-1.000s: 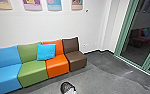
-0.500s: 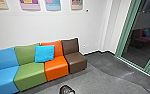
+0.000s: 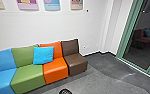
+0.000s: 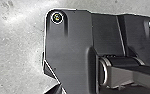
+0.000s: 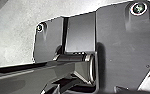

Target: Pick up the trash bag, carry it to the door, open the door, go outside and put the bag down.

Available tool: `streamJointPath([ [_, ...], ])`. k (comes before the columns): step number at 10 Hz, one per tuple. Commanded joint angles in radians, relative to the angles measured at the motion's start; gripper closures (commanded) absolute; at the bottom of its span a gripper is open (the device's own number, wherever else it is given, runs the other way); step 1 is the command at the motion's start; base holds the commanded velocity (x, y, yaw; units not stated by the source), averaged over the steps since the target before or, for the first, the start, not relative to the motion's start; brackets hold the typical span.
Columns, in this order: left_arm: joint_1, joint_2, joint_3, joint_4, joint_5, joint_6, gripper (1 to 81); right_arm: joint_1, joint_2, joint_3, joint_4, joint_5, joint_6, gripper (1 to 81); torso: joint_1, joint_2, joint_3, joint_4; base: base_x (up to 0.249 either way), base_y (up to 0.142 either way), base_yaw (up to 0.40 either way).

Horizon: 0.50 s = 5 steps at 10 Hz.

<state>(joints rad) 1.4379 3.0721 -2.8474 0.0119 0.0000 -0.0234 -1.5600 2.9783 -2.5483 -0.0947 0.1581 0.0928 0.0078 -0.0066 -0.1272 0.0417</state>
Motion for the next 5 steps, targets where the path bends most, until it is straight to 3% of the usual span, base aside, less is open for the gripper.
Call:
streamJointPath([
  [1,-0.044,-0.004,-0.003,0.008,0.057,0.005,1.0,0.019,0.004,0.007,-0.031,-0.061,-0.019,1.0,0.0,0.0,0.0,0.0,0.154,0.072,0.0],
  [5,-0.044,-0.001,-0.004,0.01,0.057,0.005,1.0,0.02,0.004,0.007,-0.033,-0.061,-0.019,1.0,0.0,0.0,0.0,0.0,0.153,0.073,0.0],
])
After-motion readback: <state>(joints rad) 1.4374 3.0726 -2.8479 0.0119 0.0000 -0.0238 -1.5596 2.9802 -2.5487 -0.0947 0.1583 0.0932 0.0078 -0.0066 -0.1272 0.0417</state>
